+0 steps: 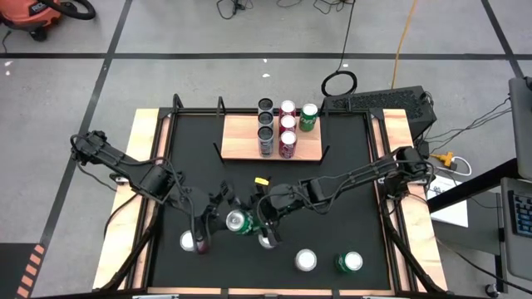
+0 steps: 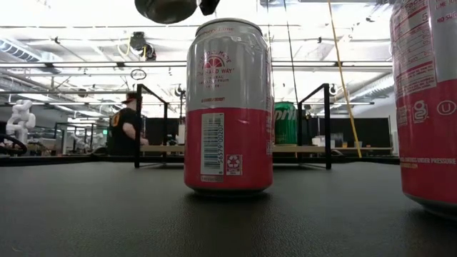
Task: Place canned beverage on shelf
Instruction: Put the top left green soda can on the shelf
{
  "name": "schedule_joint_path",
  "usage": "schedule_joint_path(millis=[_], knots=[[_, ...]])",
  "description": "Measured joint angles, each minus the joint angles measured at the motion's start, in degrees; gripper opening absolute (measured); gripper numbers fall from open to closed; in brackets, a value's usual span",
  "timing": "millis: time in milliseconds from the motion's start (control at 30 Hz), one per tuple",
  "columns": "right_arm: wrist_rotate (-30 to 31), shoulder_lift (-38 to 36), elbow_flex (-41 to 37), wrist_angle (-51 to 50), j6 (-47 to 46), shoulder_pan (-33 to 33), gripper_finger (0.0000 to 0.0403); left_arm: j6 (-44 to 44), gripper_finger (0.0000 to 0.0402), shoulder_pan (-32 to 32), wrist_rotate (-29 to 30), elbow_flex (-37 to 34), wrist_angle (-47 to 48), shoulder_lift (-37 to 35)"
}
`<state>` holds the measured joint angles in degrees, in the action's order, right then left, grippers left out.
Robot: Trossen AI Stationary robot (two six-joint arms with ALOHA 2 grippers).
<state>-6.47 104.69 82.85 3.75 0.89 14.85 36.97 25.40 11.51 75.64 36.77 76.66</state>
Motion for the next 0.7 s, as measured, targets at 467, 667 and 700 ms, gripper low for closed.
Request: schedule_joint_path(millis=[467, 667, 700], knots=[[-1.6, -3.1, 0.1, -4.7, 1.3, 0.5, 0.0265, -26.1, 0.0395, 3.0, 10.5, 0.3, 2.4, -3.1], [-3.7, -2.8, -0.1, -3.2, 1.5, 1.3, 0.0265, -38.0, 0.0395, 4.7, 18.0, 0.3, 14.7, -6.8], [-3.7, -2.8, -0.1, -2.1, 1.5, 1.4, 0.0265, -40.5, 0.0395, 5.2, 18.9, 0.3, 16.0, -7.9]])
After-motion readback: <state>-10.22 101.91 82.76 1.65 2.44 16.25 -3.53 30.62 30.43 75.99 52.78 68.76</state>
